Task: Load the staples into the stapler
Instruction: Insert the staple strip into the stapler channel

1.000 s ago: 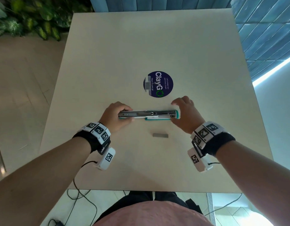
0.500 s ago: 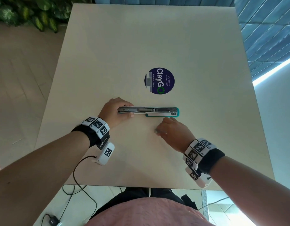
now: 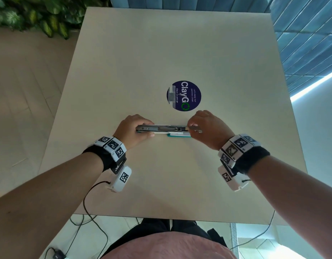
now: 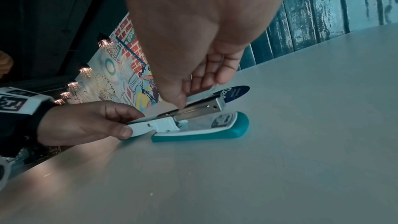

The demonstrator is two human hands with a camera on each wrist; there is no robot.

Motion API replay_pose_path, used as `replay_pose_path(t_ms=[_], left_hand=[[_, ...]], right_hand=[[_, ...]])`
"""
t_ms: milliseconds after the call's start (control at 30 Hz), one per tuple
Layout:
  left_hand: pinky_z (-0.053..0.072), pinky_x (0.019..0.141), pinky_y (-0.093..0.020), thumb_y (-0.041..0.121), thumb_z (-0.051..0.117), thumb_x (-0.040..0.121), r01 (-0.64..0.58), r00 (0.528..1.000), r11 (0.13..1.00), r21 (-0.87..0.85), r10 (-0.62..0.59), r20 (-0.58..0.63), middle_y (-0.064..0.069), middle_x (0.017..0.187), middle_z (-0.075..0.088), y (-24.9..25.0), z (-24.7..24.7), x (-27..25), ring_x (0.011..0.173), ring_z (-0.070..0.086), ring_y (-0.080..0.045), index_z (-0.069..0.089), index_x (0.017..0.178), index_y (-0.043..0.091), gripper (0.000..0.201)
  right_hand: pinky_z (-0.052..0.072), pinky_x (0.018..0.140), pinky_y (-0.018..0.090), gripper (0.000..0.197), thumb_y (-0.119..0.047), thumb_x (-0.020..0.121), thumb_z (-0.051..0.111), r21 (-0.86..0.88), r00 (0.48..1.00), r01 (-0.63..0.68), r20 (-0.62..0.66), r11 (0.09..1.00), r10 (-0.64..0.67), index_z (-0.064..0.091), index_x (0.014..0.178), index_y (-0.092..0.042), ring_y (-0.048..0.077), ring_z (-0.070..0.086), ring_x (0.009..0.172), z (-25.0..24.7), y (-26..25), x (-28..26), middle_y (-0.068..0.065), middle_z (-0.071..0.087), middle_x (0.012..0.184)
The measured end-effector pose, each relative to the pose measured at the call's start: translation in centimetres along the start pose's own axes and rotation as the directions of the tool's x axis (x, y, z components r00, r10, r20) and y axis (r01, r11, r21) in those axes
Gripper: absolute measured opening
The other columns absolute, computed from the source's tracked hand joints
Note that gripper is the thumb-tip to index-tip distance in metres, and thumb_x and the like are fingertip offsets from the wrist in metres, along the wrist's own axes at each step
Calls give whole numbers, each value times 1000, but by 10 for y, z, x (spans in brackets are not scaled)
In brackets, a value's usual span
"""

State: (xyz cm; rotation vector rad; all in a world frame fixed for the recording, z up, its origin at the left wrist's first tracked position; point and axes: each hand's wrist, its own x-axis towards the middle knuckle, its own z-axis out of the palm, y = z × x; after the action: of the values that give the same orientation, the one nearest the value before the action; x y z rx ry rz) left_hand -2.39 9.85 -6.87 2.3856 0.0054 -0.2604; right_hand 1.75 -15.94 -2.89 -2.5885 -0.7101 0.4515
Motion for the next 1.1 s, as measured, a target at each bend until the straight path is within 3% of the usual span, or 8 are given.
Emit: replay_pose_path(t_ms=[100, 267, 433, 700, 833, 900, 1033, 1100], left_hand=[[37, 73, -12, 26, 76, 69, -11, 1000, 1000, 6, 11, 0, 5, 87, 62, -2, -1, 1, 86, 57, -16, 69, 96, 27, 28], [40, 74, -18, 27, 77, 69, -24, 1000, 1000, -2, 24, 4, 1, 90, 65, -2, -1, 0, 85, 58, -16, 69, 96, 27, 28], [39, 74, -12, 26, 77, 69, -21, 1000, 1000, 1, 21, 0, 0, 91, 66, -2, -1, 0, 85, 56, -16, 69, 97, 26, 28], [38, 73, -12, 27, 77, 69, -21, 1000, 1000, 3, 21, -2, 0, 91, 66, -2, -1, 1, 85, 57, -16, 69, 96, 26, 28], [42, 76, -22, 27, 77, 69, -21, 1000, 1000, 5, 21, 1, -1, 90, 66, -1, -1, 0, 86, 57, -18, 69, 96, 27, 28], [43, 78, -26, 28, 77, 69, -17, 1000, 1000, 10, 17, 4, -1, 91, 67, -1, -1, 0, 86, 57, -18, 69, 97, 27, 28], [40, 73, -16, 29, 77, 69, -13, 1000, 1000, 19, 13, 4, -2, 92, 67, -2, -2, 0, 86, 58, -18, 69, 97, 26, 30], [38, 73, -13, 28, 78, 68, -8, 1000, 1000, 19, 8, 4, -3, 92, 67, -1, -2, 0, 86, 58, -18, 69, 97, 25, 30]], right_hand=[[52, 76, 40, 11, -21, 83, 55, 5, 1000, -15, 26, 1000, 15, 63, 89, -17, 22, 51, 85, 3, 1, 2, 6, 62, 90], [47, 74, 32, 15, -22, 86, 54, -7, 999, 3, 40, 1000, -3, 65, 95, -16, 17, 47, 84, 2, 5, 5, 6, 62, 95], [39, 70, 27, 17, -21, 87, 55, -15, 999, 5, 32, 1000, -4, 67, 98, -17, 14, 43, 82, 5, 8, 8, 6, 62, 93], [45, 73, 35, 18, -21, 89, 54, 19, 1000, 10, 13, 1000, -10, 70, 97, -17, 23, 53, 86, 0, 3, 5, 10, 63, 89], [48, 73, 38, 21, -19, 91, 50, -137, 991, 105, 99, 985, -92, 70, 99, -17, 27, 53, 90, -2, 0, 7, 12, 64, 89], [47, 74, 38, 23, -21, 92, 48, -76, 995, 65, 83, 995, -59, 69, 100, -18, 27, 53, 89, -2, 1, 6, 12, 65, 90], [48, 79, 38, 24, -20, 88, 56, 44, 999, 13, 36, 999, -14, 66, 109, -16, 26, 54, 90, 2, 8, 3, 13, 65, 96], [44, 85, 34, 35, -22, 81, 65, 45, 999, -27, 42, 999, 25, 61, 115, -17, 25, 53, 98, 6, 13, 1, 10, 63, 105]])
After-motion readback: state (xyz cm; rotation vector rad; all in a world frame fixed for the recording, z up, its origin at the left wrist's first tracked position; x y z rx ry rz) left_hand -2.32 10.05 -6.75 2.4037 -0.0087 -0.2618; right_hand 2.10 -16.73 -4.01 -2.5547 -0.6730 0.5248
